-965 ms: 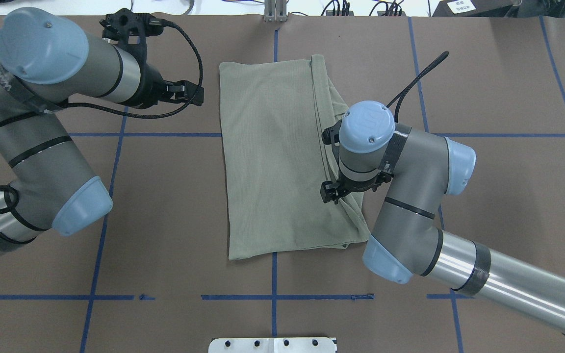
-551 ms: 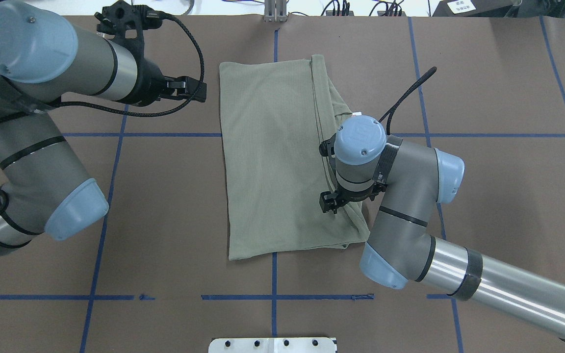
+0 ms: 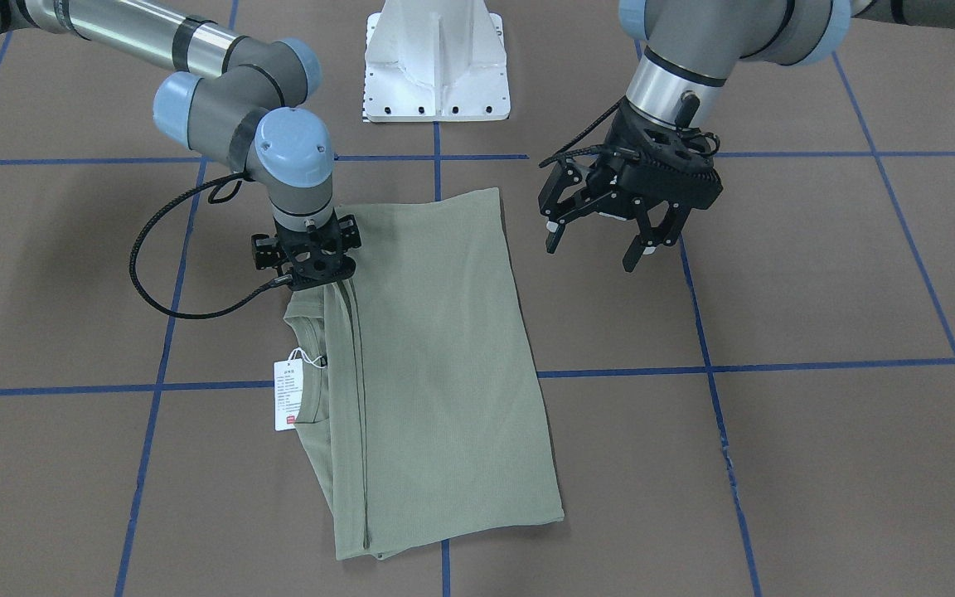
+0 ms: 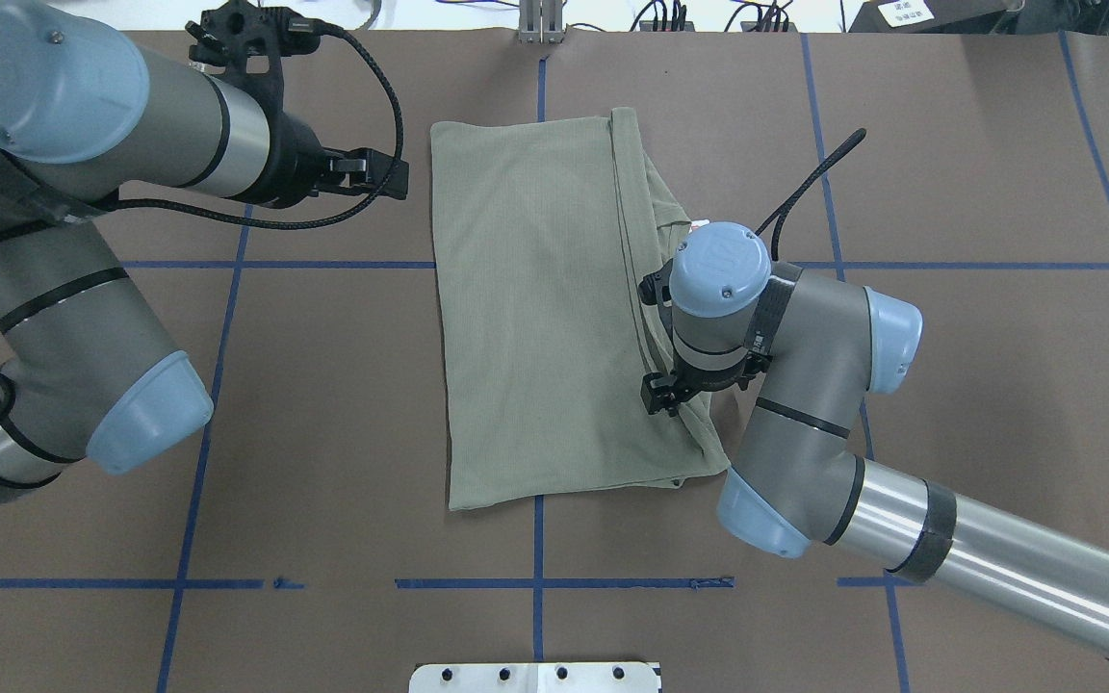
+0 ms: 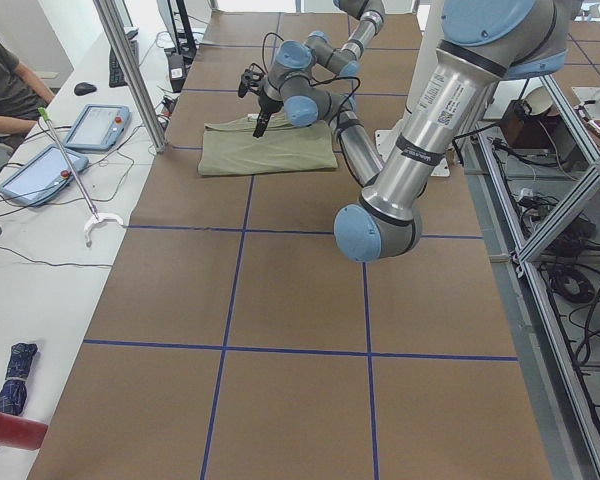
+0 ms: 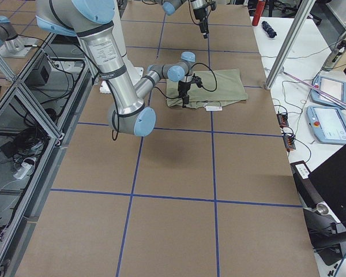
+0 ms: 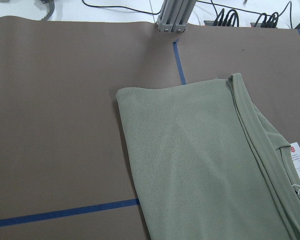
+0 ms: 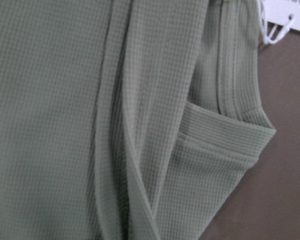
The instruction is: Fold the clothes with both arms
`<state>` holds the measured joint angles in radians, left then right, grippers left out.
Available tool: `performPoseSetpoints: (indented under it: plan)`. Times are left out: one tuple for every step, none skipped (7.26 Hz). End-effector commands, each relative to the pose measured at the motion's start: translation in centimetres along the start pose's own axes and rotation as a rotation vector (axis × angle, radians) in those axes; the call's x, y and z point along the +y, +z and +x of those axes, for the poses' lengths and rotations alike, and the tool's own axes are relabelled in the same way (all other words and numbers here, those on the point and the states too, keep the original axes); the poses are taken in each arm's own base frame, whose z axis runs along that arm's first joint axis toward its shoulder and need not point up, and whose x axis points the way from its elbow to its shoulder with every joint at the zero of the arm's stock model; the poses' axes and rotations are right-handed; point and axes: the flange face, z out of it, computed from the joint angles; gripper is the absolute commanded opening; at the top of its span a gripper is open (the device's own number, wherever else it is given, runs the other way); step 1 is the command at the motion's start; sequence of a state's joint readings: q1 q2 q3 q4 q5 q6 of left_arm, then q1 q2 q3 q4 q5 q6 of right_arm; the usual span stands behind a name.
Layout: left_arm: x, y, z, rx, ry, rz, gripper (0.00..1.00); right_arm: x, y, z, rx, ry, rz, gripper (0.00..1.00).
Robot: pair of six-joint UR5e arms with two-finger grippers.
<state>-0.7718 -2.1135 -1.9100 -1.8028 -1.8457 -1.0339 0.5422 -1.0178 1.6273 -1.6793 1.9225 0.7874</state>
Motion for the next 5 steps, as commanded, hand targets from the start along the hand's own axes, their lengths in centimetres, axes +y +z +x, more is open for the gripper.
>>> performPoseSetpoints:
  plan:
    - [-0.1, 0.0, 0.2, 0.012, 0.002, 0.005, 1.00, -0.4, 0.3, 2.7, 0.015, 0.020, -0.003, 1.00]
    - [-0.1, 0.1, 0.2, 0.012, 0.002, 0.005, 1.00, -1.3, -0.5, 4.4, 0.008, 0.011, 0.000, 1.00]
    - [-0.1, 0.3, 0.2, 0.016, 0.004, 0.006, 1.00, -1.2, -0.5, 6.9, 0.014, 0.016, -0.003, 1.00]
    - [-0.1, 0.6, 0.1, 0.016, 0.004, 0.006, 1.00, -0.5, 0.6, 8.5, 0.036, 0.012, -0.015, 1.00]
    - [0.0, 0.6, 0.2, 0.018, 0.005, 0.006, 1.00, -0.4, 0.8, 8.9, 0.044, 0.014, -0.014, 1.00]
